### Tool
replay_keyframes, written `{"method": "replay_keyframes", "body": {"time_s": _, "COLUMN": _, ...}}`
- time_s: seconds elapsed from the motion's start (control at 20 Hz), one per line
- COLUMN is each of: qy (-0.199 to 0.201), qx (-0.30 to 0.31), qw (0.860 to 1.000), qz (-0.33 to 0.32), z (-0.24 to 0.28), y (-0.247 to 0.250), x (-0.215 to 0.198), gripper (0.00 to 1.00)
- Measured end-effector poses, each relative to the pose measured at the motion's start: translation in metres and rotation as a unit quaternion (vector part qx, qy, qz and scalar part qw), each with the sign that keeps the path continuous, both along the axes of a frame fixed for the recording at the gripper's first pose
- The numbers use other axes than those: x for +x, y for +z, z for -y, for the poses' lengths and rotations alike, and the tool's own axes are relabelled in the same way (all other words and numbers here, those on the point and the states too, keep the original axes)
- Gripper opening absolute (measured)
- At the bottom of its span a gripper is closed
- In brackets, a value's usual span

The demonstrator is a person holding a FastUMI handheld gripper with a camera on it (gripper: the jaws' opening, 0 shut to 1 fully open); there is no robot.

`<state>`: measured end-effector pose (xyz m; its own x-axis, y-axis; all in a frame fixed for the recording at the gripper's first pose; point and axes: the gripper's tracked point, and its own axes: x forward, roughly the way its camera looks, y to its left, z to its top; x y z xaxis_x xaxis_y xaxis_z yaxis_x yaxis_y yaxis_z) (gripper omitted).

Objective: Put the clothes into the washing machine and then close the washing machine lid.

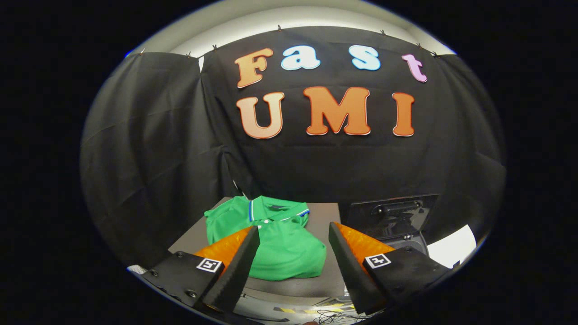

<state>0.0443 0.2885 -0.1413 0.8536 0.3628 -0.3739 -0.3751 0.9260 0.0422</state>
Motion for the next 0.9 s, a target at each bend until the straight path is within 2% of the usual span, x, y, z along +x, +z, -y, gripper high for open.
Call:
{"method": "replay_keyframes", "body": {"time_s": 0.45, "qy": 0.014, "qx": -0.02, "qw": 0.997, "qz": -0.075, "z": -0.062, "y": -0.065, "x": 0.015, "gripper": 1.0}}
{"method": "replay_keyframes", "body": {"time_s": 0.9, "qy": -0.01, "qx": -0.057, "qw": 0.991, "qz": -0.12, "z": -0.077, "y": -0.112, "x": 0.027, "gripper": 0.99}}
